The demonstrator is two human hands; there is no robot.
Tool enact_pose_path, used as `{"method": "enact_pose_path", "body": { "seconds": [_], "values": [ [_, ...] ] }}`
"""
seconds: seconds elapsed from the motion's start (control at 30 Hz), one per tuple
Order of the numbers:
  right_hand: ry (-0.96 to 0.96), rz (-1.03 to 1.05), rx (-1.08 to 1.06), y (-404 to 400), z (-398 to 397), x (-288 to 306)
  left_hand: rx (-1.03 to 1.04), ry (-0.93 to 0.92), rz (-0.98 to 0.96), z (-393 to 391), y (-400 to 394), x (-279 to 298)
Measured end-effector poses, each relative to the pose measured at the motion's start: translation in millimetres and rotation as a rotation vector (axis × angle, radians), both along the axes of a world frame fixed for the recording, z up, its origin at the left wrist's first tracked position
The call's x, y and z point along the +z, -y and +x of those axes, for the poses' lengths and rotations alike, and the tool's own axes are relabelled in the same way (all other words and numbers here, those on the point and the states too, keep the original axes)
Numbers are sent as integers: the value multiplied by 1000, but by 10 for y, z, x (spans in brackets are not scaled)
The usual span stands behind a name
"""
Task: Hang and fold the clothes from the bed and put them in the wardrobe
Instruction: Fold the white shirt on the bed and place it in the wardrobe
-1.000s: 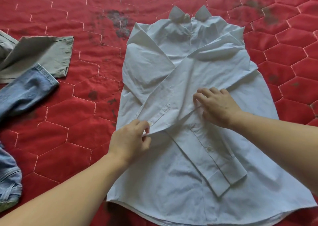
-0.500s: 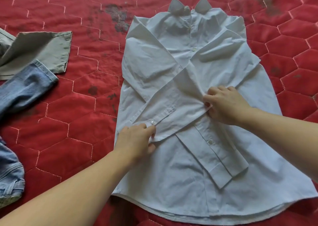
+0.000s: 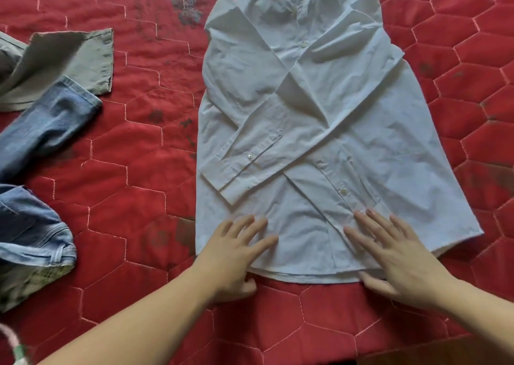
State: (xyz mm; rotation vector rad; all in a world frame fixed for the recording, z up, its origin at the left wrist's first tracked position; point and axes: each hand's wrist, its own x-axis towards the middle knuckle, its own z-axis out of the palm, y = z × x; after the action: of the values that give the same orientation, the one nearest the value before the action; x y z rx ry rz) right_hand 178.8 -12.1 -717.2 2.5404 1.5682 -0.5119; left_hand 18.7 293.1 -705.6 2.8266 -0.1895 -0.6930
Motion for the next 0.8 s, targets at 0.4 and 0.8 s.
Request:
{"method": "enact_pose_path", "body": {
  "seconds": [0.4, 0.8],
  "values": [
    [22, 104, -603, -8, 305, 182, 308, -44, 170, -37, -198, 43],
    [5, -174, -896, 766, 627, 309, 440, -50, 8, -58, -427, 147]
  ]
}}
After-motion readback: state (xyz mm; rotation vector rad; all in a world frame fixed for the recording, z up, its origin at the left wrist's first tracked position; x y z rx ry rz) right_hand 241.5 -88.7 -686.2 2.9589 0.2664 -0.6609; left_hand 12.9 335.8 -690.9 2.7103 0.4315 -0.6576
